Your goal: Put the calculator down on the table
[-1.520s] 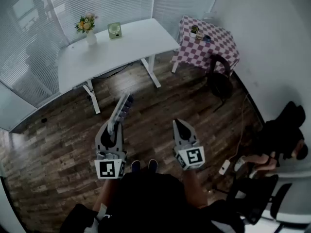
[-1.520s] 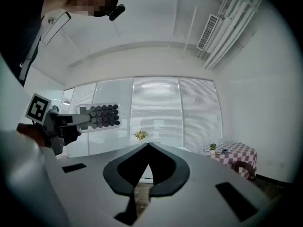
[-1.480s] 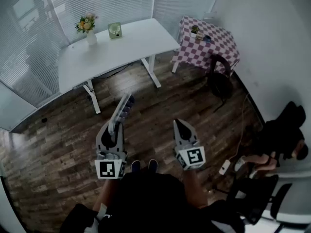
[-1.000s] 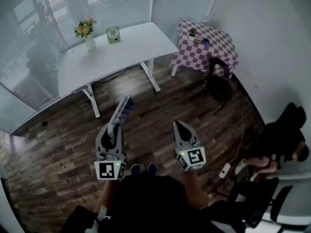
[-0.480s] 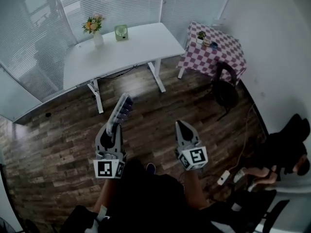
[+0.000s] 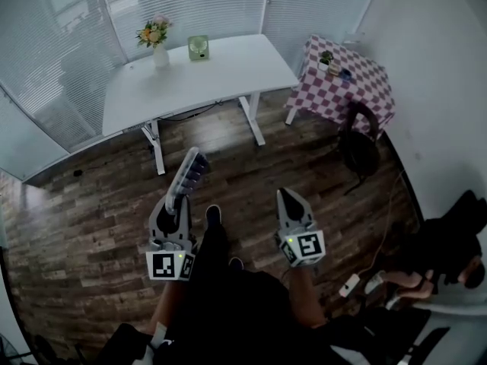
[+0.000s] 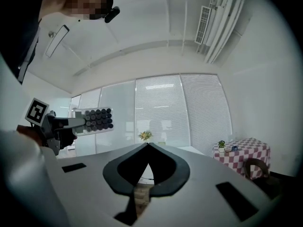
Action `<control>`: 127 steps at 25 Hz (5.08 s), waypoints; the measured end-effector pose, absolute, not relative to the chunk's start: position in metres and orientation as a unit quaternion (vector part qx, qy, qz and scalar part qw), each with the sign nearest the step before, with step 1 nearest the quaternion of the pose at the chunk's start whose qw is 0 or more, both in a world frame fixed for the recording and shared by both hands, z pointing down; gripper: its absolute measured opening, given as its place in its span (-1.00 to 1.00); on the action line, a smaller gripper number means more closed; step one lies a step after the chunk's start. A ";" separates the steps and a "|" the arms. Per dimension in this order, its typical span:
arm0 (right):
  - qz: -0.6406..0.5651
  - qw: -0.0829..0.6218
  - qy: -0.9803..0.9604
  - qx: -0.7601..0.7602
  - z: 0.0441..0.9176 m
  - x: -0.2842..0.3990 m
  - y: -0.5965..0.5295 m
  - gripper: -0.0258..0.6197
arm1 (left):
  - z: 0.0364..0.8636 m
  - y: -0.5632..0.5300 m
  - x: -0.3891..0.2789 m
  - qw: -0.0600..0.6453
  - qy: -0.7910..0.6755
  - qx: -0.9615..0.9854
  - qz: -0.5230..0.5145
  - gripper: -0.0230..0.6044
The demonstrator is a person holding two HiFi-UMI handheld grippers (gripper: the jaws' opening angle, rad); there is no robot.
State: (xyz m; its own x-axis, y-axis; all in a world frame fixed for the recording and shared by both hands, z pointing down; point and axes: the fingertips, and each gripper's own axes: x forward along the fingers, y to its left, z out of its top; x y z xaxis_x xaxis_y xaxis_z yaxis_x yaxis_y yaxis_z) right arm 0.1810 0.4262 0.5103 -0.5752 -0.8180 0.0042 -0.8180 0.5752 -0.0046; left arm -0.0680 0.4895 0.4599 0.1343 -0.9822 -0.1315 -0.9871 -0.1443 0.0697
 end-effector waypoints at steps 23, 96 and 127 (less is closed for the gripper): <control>-0.019 0.035 -0.888 0.458 0.508 0.132 0.234 -0.90 | 0.455 0.295 -0.107 0.021 0.644 -0.761 0.079 -0.60; 0.019 0.024 -0.876 0.481 0.516 0.127 -0.183 -0.90 | 0.478 -0.145 -0.127 -0.035 0.620 -0.781 0.069 -0.60; 0.009 0.031 -0.896 0.442 0.508 0.137 -0.312 -0.90 | 0.469 -0.250 -0.101 -0.018 0.649 -0.758 0.070 -0.60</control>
State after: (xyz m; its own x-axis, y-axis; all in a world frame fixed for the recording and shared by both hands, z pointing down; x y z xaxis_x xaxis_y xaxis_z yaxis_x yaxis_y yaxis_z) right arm 0.1370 -0.3124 0.5083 -0.6070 -0.7923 0.0624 -0.7933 0.6087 0.0114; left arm -0.1011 -0.2502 0.4694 0.1488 -0.9854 -0.0822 -0.9805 -0.1579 0.1174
